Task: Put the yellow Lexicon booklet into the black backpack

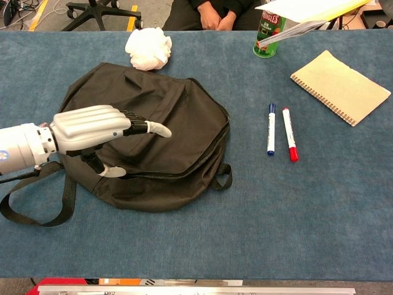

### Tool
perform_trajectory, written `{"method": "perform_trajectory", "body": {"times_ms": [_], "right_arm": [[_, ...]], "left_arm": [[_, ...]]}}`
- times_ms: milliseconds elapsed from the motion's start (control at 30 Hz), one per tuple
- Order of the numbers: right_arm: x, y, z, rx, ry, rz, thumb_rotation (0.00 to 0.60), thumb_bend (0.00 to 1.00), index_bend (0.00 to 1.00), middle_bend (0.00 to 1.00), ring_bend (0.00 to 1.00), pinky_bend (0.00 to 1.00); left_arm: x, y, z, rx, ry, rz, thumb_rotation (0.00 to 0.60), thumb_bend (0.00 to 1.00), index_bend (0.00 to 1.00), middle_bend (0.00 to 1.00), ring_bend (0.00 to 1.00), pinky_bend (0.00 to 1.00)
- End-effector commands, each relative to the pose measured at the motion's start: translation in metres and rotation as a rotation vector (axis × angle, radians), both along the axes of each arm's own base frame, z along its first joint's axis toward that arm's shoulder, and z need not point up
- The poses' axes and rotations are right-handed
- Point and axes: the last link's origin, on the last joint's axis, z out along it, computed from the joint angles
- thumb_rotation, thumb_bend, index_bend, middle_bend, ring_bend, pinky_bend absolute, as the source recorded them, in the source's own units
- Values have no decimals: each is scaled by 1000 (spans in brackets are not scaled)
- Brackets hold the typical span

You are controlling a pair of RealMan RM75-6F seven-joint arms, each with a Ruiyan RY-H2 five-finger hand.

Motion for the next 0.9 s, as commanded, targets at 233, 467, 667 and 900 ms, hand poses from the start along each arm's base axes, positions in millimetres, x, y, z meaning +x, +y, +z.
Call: {"method": "perform_trajectory", "body": {"times_ms": [233,467,667,900], "right_arm": [[-1,-2,-2,2,-1,-6,600,379,890,730,594,699],[-4,-2,-2,3,-12,-13,600,379,891,731,595,699],[-7,0,-1,2,-26,-14,600,378,892,732,596,699],[-10,2,2,0,-34,-18,600,379,897,734,600,703]], "left_arm": [[29,8,-38,-36,32,-45,600,227,56,129,146,197],[43,5,-63,-57,52,-47,600,221,11,108,127,196],[46,7,-79,-49,63,-11,600,205,0,75,95,194],[46,10,-89,-31,67,38,600,186,0,12,38,183]]}}
